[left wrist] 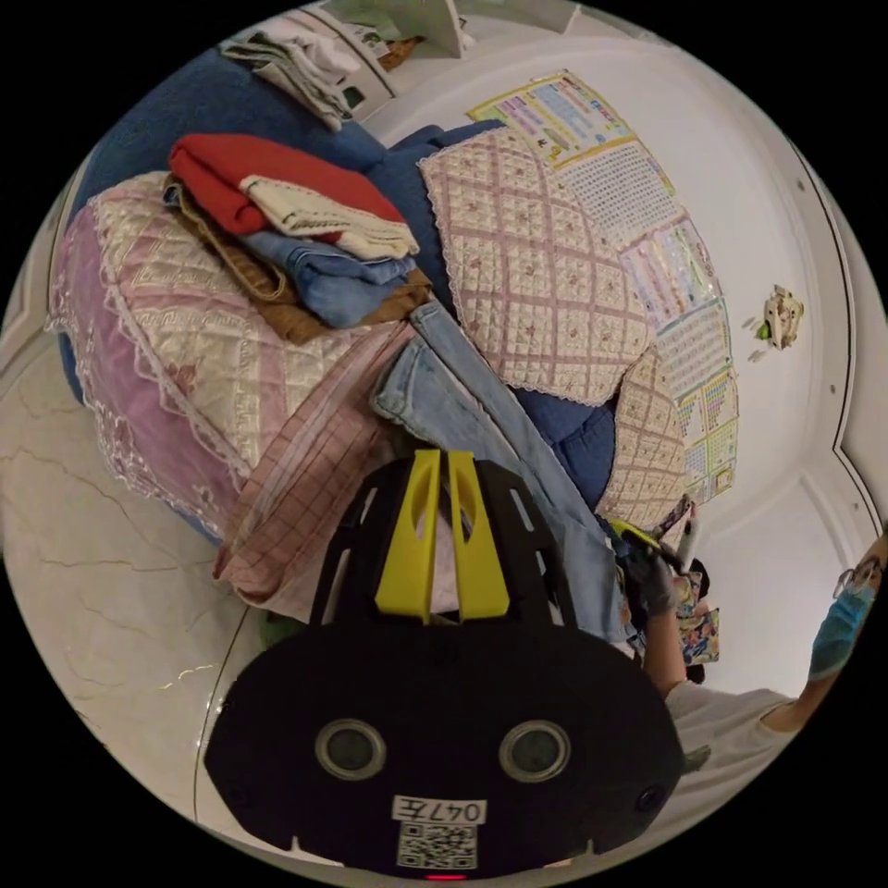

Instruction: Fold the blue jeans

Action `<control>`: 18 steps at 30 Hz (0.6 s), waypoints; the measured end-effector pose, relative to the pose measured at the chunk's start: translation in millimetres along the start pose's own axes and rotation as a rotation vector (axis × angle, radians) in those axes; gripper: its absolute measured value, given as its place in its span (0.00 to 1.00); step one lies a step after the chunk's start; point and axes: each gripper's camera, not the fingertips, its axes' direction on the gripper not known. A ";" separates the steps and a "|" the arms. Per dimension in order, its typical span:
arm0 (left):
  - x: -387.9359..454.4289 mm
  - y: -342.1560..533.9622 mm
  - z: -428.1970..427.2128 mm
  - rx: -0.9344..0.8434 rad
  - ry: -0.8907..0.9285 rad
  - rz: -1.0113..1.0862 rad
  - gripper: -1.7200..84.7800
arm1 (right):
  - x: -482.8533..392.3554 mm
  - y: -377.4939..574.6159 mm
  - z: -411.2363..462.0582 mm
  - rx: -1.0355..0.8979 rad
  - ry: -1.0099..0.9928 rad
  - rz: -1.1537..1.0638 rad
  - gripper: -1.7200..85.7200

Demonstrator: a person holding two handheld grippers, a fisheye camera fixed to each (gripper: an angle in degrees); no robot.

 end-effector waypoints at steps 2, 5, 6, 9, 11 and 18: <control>6.3 -2.9 -3.0 -0.010 -0.017 0.012 0.01 | -10.6 -21.3 56.4 -0.098 -0.065 -0.042 0.03; 12.8 -9.6 -4.4 -0.026 -0.011 0.002 0.01 | -35.8 -43.1 114.6 -0.146 -0.102 -0.103 0.03; 15.1 -13.0 -4.2 -0.031 -0.003 -0.006 0.01 | -41.4 -47.1 125.1 -0.152 -0.108 -0.117 0.04; 23.6 -21.5 -3.6 -0.045 0.013 -0.021 0.01 | -62.7 -62.5 178.9 -0.220 -0.128 -0.165 0.04; 31.6 -26.2 -3.9 -0.050 0.016 -0.019 0.01 | -71.3 -65.2 218.7 -0.299 -0.143 -0.179 0.03; 76.5 -46.4 -2.6 -0.073 -0.009 0.029 0.01 | -111.4 -58.7 242.3 -0.275 -0.025 -0.330 0.01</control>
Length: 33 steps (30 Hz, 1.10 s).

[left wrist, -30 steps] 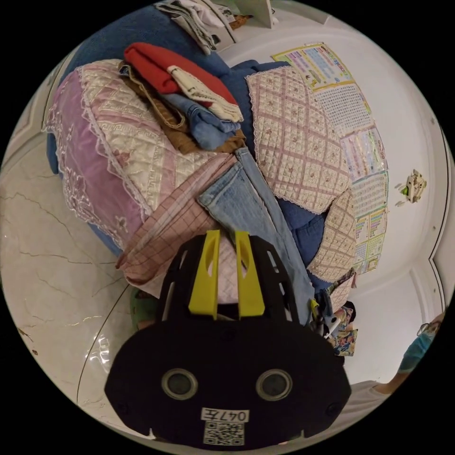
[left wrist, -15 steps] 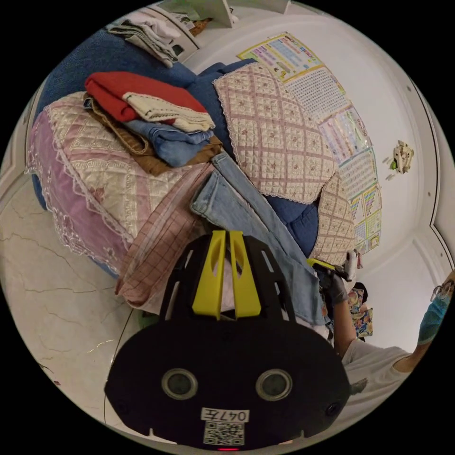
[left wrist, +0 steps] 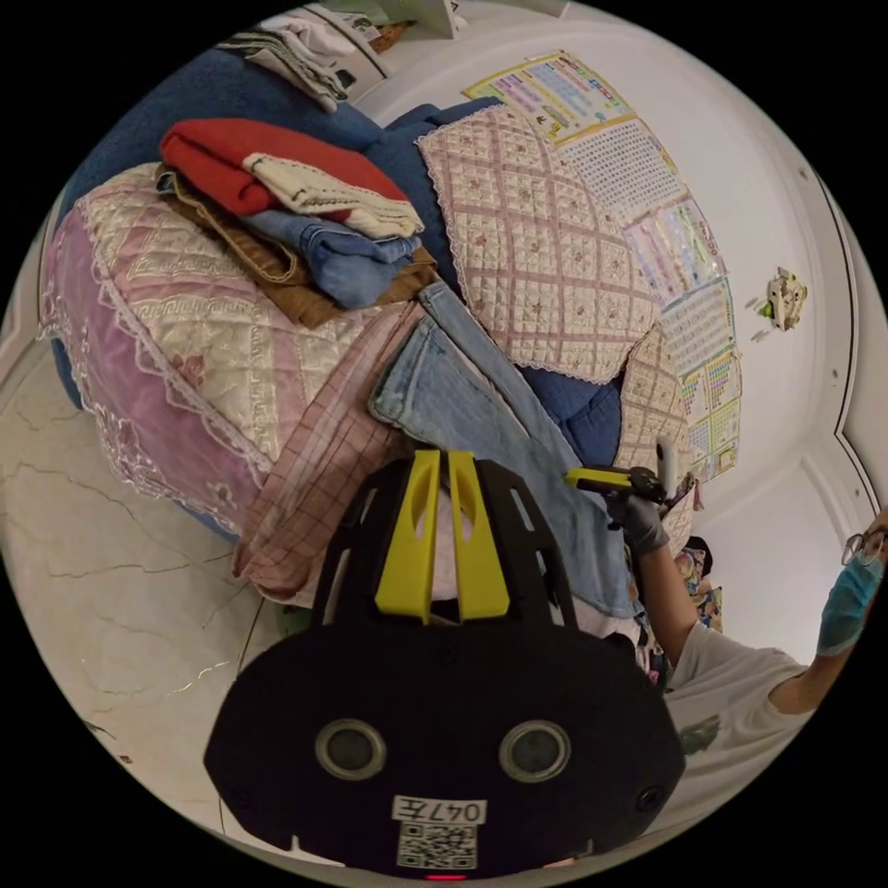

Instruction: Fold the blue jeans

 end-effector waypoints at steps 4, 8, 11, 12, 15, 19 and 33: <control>25.6 -11.3 2.8 -0.006 -0.014 0.002 0.01 | -16.0 -8.0 35.6 -0.063 0.075 0.000 0.01; 61.9 -22.8 2.5 -0.003 -0.028 -0.008 0.02 | -9.9 0.1 53.1 -0.032 0.040 0.097 0.03; 101.4 -32.3 -7.4 -0.009 -0.161 0.035 0.04 | -7.8 20.9 28.7 0.105 0.020 0.190 0.05; 119.2 -34.5 -14.3 0.008 -0.224 0.054 0.04 | -8.8 27.2 23.1 0.134 0.015 0.208 0.05; 168.0 -38.3 -28.1 0.038 -0.356 0.111 0.03 | -20.1 66.0 5.1 0.228 0.006 0.312 0.03; 233.3 -41.4 -20.1 -0.008 -0.463 0.212 0.01 | -42.4 119.0 16.9 0.138 0.108 0.458 0.01; 513.3 -68.1 151.5 -0.362 -0.382 0.529 0.01 | -52.5 188.1 28.7 0.072 0.045 0.676 0.02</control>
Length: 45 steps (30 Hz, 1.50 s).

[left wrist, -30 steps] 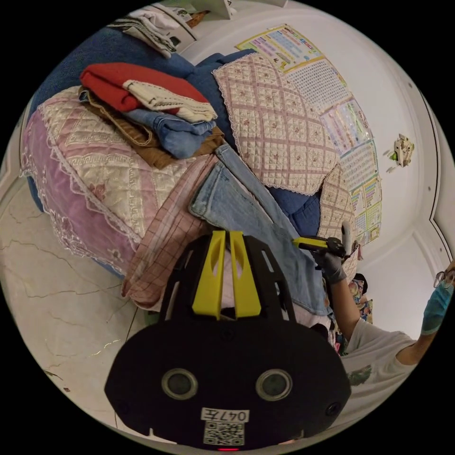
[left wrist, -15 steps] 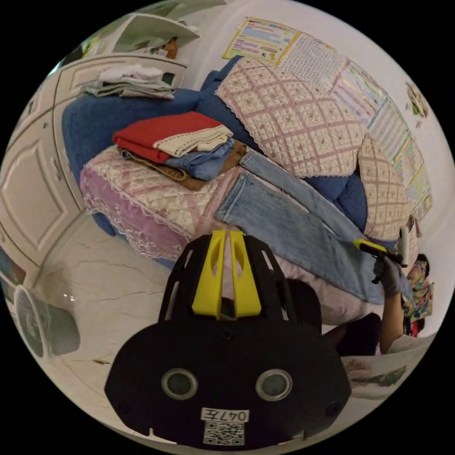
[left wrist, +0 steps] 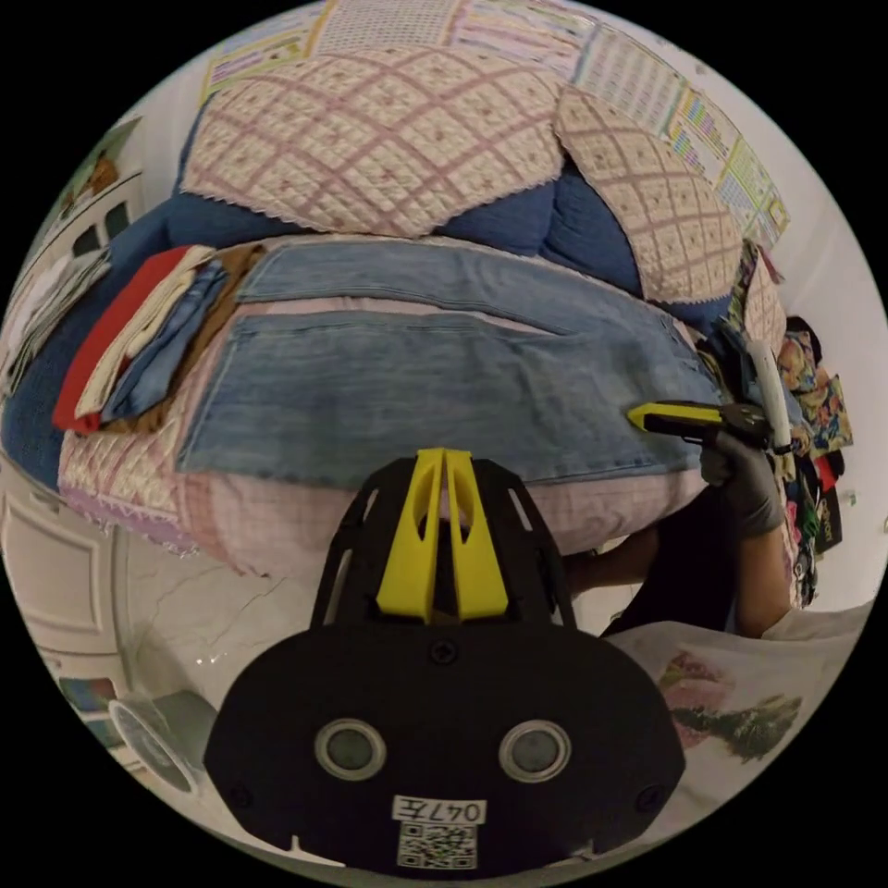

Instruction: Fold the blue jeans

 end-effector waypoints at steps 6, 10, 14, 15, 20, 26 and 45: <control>75.3 -84.6 31.5 -0.090 0.079 0.028 0.01 | -5.9 -2.3 0.3 -0.033 0.073 0.009 0.02; 110.4 -127.9 49.2 -0.200 0.018 0.036 0.01 | 3.0 -3.8 -3.8 -0.043 0.048 0.047 0.02; 136.3 -165.2 41.3 -0.212 0.030 0.022 0.01 | 8.0 -4.3 -8.7 -0.047 0.044 0.077 0.02; 143.1 -174.7 38.9 -0.218 0.036 0.022 0.01 | 7.8 -4.8 -9.3 -0.050 0.049 0.077 0.02; 178.2 -212.1 31.2 -0.242 0.006 0.042 0.01 | 9.3 -10.9 -14.8 -0.085 0.071 0.093 0.02; 220.1 -254.9 22.4 -0.270 -0.030 0.066 0.01 | 14.7 -12.0 -23.8 -0.099 0.060 0.112 0.02; 336.5 -363.0 5.6 -0.403 -0.141 0.302 0.01 | 23.7 -20.5 -47.5 -0.160 0.041 -0.012 0.03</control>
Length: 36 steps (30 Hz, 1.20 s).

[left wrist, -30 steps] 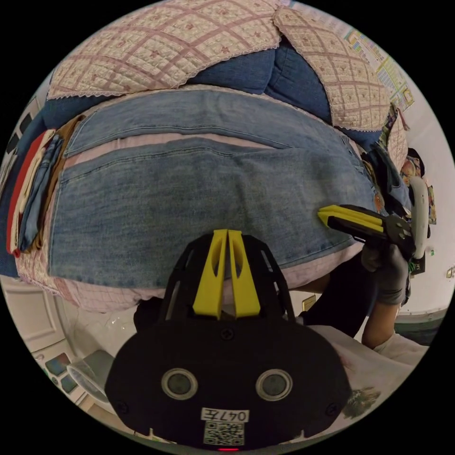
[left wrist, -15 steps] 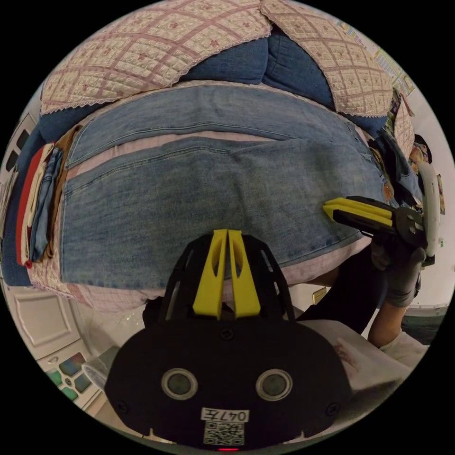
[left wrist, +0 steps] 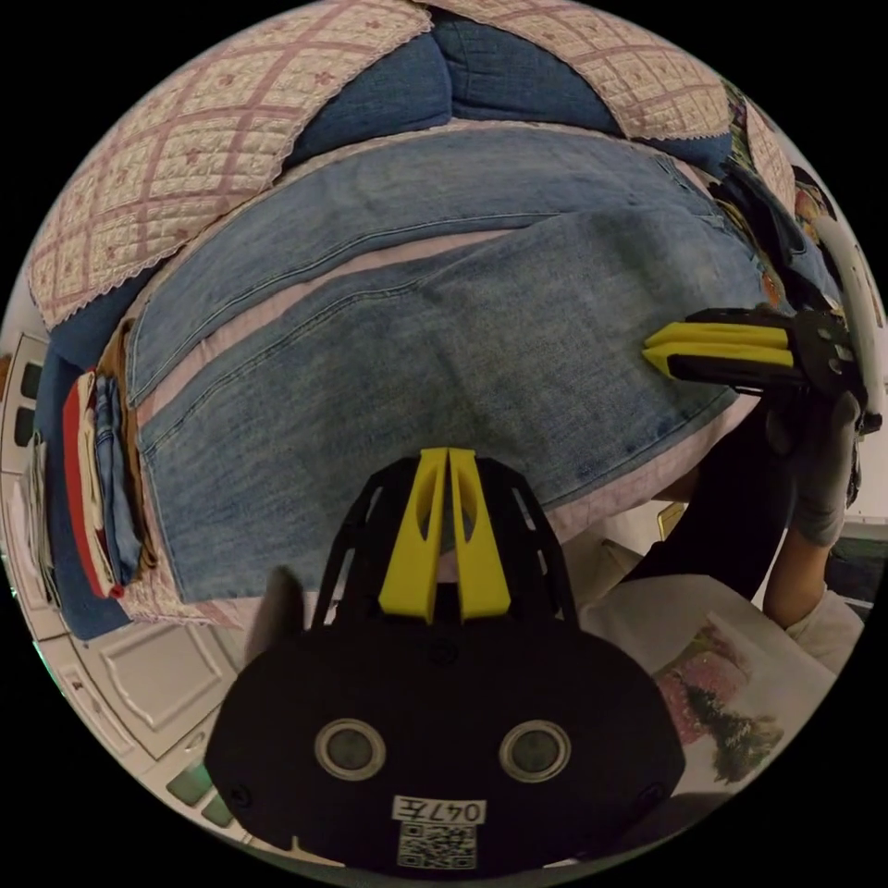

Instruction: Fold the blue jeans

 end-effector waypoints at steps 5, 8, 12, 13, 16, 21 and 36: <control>14.7 -17.2 -13.2 -0.015 -0.036 0.034 0.01 | 0.0 -7.4 -5.9 -0.038 0.010 -0.035 0.03; 21.1 -26.8 -20.8 -0.030 -0.050 0.017 0.01 | -2.0 -6.8 -8.1 -0.031 0.017 -0.050 0.02; 19.8 -37.1 -30.3 -0.047 -0.014 0.010 0.01 | 10.2 -10.2 -11.9 -0.049 -0.045 -0.007 0.02; 19.6 -38.1 -31.5 -0.048 -0.009 0.010 0.01 | 13.2 -10.5 -13.3 -0.048 -0.062 0.000 0.02; 21.6 -40.8 -37.6 -0.044 -0.009 0.022 0.01 | 14.9 -10.3 -16.2 -0.042 -0.055 0.006 0.02; 24.4 -42.8 -46.8 -0.036 -0.015 0.036 0.01 | 11.3 -9.0 -20.9 -0.023 -0.021 0.002 0.01; 19.1 -29.4 -65.1 -0.008 -0.015 0.039 0.01 | 11.8 -12.4 -32.6 -0.032 -0.047 -0.031 0.01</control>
